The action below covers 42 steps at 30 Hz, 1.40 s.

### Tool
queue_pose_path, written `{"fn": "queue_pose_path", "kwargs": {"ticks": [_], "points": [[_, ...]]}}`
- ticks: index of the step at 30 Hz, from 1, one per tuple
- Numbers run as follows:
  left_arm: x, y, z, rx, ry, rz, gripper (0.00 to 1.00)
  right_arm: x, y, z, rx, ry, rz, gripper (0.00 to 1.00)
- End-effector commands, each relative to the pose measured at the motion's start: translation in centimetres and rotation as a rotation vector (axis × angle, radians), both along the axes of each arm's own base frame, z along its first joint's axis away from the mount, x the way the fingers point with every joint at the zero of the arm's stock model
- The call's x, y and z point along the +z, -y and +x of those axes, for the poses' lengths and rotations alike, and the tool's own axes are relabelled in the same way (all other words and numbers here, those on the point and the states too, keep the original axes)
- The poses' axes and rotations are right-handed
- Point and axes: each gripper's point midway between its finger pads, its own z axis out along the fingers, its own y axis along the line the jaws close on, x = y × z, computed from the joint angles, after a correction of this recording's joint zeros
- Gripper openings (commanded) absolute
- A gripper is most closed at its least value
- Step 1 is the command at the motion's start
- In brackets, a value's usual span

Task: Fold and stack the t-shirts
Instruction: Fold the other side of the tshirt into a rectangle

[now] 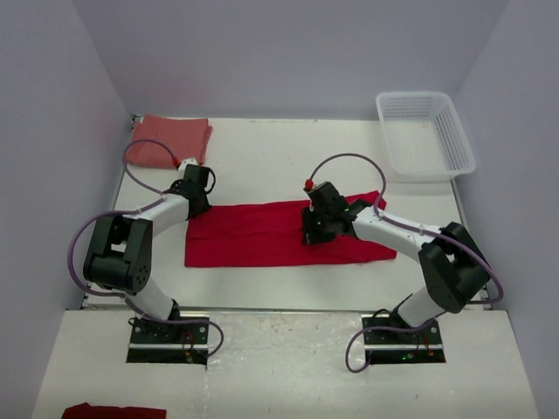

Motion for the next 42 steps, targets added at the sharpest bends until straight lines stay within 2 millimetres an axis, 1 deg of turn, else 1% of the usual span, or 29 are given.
{"fn": "queue_pose_path", "kwargs": {"ticks": [1, 2, 4, 5, 8, 12, 17, 18, 19, 20, 22, 23, 24, 25, 28, 33, 37, 39, 42], "points": [[1.9, -1.1, 0.6, 0.049, 0.063, 0.022, 0.27, -0.5, -2.4, -0.8, 0.085, -0.023, 0.014, 0.36], [1.9, -1.2, 0.6, 0.051, 0.06, 0.025, 0.27, -0.5, -3.2, -1.0, 0.106, -0.028, 0.017, 0.36], [1.9, -1.4, 0.4, 0.055, 0.057, 0.03, 0.28, -1.6, -3.8, -1.5, 0.125, -0.057, 0.003, 0.36], [1.9, -1.3, 0.5, 0.053, 0.06, 0.028, 0.28, -1.7, -4.3, -1.9, 0.135, -0.065, 0.003, 0.34], [1.7, -1.3, 0.5, 0.049, 0.051, 0.028, 0.28, -2.6, -4.9, -2.6, 0.152, -0.088, -0.003, 0.29], [0.9, -1.2, 0.7, 0.045, 0.038, 0.021, 0.28, -2.8, -5.5, -2.9, 0.168, -0.087, -0.007, 0.29], [0.0, -1.4, 1.2, 0.044, 0.02, 0.013, 0.27, -3.2, -5.3, -3.2, 0.163, -0.097, -0.021, 0.29], [-0.4, -1.5, 1.1, 0.046, 0.011, 0.013, 0.24, -3.3, -5.3, -3.3, 0.164, -0.101, -0.021, 0.29], [-0.6, -1.6, 1.1, 0.047, 0.007, 0.014, 0.22, -3.4, -5.3, -3.5, 0.159, -0.109, -0.023, 0.28], [-0.8, -1.6, 1.2, 0.048, 0.006, 0.006, 0.2, -3.7, -5.1, -3.6, 0.148, -0.119, -0.027, 0.24], [-1.4, -1.8, 1.2, 0.054, -0.005, -0.004, 0.13, -4.1, -5.1, -3.9, 0.142, -0.129, -0.031, 0.2], [-1.5, -1.8, 1.3, 0.054, -0.006, -0.012, 0.11, -4.5, -4.9, -4.1, 0.132, -0.141, -0.036, 0.15], [-1.6, -2.1, 1.5, 0.063, -0.008, -0.015, 0.08, -4.8, -4.9, -4.2, 0.13, -0.152, -0.041, 0.13], [-1.8, -2.1, 1.6, 0.063, -0.009, -0.021, 0.07, -5.1, -4.8, -4.5, 0.121, -0.162, -0.045, 0.1], [-1.9, -2.8, 1.9, 0.08, -0.013, -0.022, 0.06, -5.9, -4.5, -5.1, 0.108, -0.186, -0.052, 0.08], [-1.9, -4.1, 2.1, 0.117, -0.008, -0.033, 0.06, -6.7, -3.7, -5.6, 0.065, -0.198, -0.061, 0.07], [-2.3, -4.0, 1.7, 0.121, -0.016, -0.048, 0.05, -7.1, -3.2, -5.8, 0.048, -0.202, -0.076, 0.09], [-3.0, -4.2, 0.7, 0.136, -0.037, -0.046, 0.04, -6.9, -3.0, -5.7, 0.041, -0.196, -0.085, 0.09], [-3.0, -4.4, 0.1, 0.156, -0.037, -0.053, 0.03, -6.8, -3.0, -5.8, 0.033, -0.201, -0.085, 0.09]]}}
